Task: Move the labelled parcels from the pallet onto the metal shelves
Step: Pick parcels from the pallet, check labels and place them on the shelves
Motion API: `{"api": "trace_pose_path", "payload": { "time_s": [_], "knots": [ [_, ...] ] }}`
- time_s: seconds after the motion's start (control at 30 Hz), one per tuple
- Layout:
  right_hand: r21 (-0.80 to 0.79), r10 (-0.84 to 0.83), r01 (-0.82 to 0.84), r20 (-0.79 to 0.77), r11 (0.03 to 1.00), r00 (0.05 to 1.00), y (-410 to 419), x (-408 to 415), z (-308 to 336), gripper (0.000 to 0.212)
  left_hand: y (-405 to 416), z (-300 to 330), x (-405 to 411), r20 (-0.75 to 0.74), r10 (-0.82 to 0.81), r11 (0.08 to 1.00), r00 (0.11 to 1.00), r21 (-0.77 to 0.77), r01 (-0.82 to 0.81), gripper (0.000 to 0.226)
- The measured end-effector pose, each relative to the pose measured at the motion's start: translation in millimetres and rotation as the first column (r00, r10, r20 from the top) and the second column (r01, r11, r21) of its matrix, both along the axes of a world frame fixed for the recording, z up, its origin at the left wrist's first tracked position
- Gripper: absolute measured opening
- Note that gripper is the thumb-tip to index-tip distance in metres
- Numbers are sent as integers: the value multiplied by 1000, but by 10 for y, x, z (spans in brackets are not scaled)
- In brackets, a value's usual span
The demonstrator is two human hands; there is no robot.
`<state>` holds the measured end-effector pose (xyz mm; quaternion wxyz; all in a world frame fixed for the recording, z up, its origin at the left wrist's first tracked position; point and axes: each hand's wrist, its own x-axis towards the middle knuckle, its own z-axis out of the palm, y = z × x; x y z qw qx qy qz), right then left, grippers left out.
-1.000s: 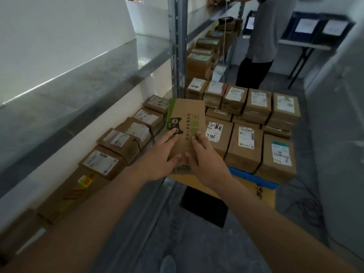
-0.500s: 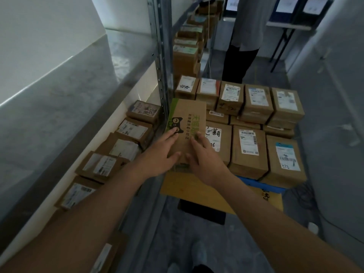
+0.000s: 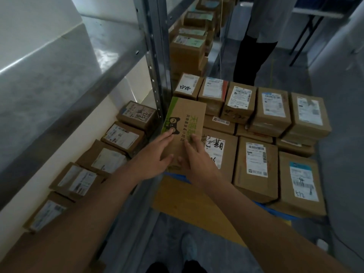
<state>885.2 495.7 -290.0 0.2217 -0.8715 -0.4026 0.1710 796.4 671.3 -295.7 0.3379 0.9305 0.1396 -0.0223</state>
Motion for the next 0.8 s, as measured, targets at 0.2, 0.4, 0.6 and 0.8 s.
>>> {"api": "trace_pose_path", "payload": {
  "time_s": [0.2,0.4,0.6,0.8],
  "knots": [
    [-11,26,-26,-11,1000,1000,84,157,-92,61,132,-96,147,12,7,999,1000,-52,-6,70],
    [-12,15,-15,9,1000,1000,170,210,-155,63,231,-176,210,30,0,998,1000,-59,2,70],
    [-15,0,0,0,1000,1000,247,197,-185,61,308,-212,202,42,-7,998,999,-62,9,69],
    [-21,-3,3,0,1000,1000,305,212,-189,62,369,-223,213,56,-5,999,998,-46,8,68]
  ]
}}
